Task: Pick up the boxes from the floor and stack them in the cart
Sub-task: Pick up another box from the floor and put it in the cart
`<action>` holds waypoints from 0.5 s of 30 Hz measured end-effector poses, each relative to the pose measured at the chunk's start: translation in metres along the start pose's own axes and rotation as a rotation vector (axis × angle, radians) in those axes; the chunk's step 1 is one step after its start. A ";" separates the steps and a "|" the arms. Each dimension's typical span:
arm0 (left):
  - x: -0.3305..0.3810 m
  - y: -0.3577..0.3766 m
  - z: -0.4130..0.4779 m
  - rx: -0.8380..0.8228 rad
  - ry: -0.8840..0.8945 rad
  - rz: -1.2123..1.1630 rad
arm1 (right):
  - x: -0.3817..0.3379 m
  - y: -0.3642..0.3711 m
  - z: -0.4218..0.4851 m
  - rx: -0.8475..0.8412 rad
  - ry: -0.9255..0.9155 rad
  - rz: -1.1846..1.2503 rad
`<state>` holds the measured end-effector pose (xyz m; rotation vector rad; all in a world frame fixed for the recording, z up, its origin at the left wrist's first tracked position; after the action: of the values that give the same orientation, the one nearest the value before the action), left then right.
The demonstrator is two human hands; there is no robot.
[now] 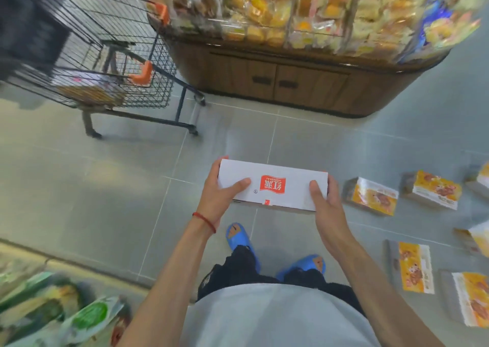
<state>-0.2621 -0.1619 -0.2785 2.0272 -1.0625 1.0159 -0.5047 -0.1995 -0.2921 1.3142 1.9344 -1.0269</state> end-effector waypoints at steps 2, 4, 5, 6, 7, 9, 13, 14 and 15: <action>0.020 -0.043 0.009 0.033 0.033 -0.021 | -0.024 0.046 0.004 -0.042 -0.034 -0.040; 0.043 -0.083 0.017 0.073 0.067 -0.025 | -0.050 0.089 0.007 -0.090 -0.066 -0.073; 0.054 -0.101 0.022 0.097 0.086 -0.026 | -0.063 0.109 0.009 -0.113 -0.086 -0.080; 0.064 -0.119 0.026 0.119 0.102 -0.031 | -0.075 0.128 0.012 -0.134 -0.101 -0.084; 0.074 -0.136 0.031 0.139 0.114 -0.039 | -0.087 0.145 0.016 -0.156 -0.114 -0.086; 0.091 -0.167 0.043 0.184 0.134 -0.050 | -0.110 0.179 0.028 -0.200 -0.142 -0.098; 0.128 -0.221 0.073 0.287 0.175 -0.047 | -0.159 0.246 0.058 -0.303 -0.188 -0.128; 0.139 -0.233 0.082 0.319 0.183 -0.047 | -0.173 0.263 0.066 -0.325 -0.198 -0.127; 0.150 -0.245 0.092 0.350 0.192 -0.047 | -0.186 0.280 0.075 -0.340 -0.208 -0.128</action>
<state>0.0365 -0.1738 -0.2406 2.1581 -0.7738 1.4197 -0.1750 -0.2933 -0.2601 0.8713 1.9461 -0.8114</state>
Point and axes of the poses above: each hand's wrist, its own z-axis towards the middle knuckle, its own y-axis out of the palm, x = y × z, the point moved 3 cm from there along z, towards the middle knuckle, and after that the axes turned 14 degrees about -z, right-handed, at the moved point
